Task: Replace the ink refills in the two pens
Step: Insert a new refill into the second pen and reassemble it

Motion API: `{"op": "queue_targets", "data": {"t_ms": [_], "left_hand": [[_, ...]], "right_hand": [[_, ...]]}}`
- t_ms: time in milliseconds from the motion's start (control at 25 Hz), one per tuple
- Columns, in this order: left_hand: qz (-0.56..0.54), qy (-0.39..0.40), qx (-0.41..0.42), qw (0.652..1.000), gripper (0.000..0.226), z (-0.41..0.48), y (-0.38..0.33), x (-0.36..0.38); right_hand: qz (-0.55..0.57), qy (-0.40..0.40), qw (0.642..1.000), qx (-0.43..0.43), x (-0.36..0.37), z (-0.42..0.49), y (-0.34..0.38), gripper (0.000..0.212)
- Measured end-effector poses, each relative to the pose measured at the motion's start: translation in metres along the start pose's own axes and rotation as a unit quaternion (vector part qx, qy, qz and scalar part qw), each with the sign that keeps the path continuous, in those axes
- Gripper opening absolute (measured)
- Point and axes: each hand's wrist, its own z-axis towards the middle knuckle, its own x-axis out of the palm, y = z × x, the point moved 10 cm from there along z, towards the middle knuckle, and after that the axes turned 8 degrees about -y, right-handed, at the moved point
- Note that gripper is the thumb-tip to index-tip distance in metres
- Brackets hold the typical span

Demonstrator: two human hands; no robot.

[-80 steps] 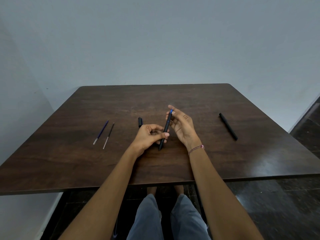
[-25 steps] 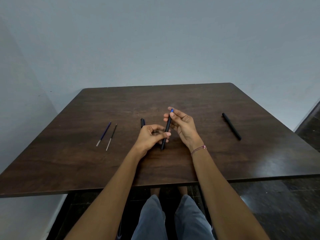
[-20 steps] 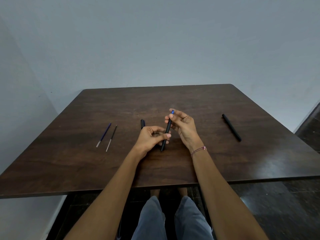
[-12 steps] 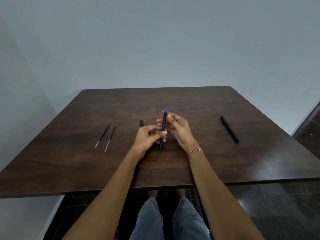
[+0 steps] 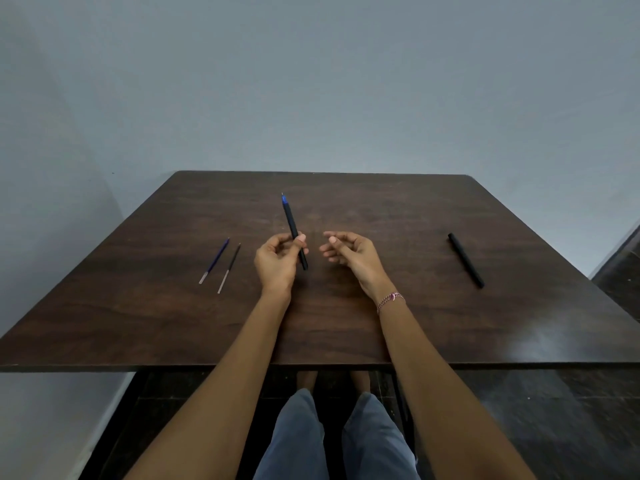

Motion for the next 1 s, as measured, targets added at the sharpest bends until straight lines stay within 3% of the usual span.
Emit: {"op": "queue_targets", "data": {"t_ms": [160, 280, 440, 600, 800, 1000], "left_hand": [[0.055, -0.03, 0.002, 0.998, 0.017, 0.002, -0.003, -0.001], [0.065, -0.043, -0.01, 0.997, 0.019, 0.002, 0.0, -0.004], [0.077, -0.058, 0.001, 0.995, 0.02, 0.002, -0.005, -0.008], [0.074, -0.077, 0.005, 0.994, 0.019, 0.002, -0.007, -0.014], [0.06, -0.072, 0.003, 0.996, 0.012, -0.001, -0.007, -0.015], [0.065, 0.001, -0.022, 0.998, 0.015, -0.005, -0.003, -0.002]], "right_hand": [[-0.12, -0.047, 0.991, 0.029, 0.005, 0.012, -0.009, 0.025], [-0.289, -0.066, 0.955, -0.025, 0.018, 0.018, -0.001, 0.028], [-0.47, 0.033, 0.874, -0.116, 0.064, 0.025, 0.009, 0.038], [-0.561, 0.087, 0.813, -0.131, 0.083, 0.033, 0.003, 0.026], [-0.534, 0.038, 0.832, -0.144, 0.079, 0.031, 0.014, 0.018], [-0.506, -0.005, 0.858, -0.091, 0.054, 0.031, 0.016, 0.014]]}}
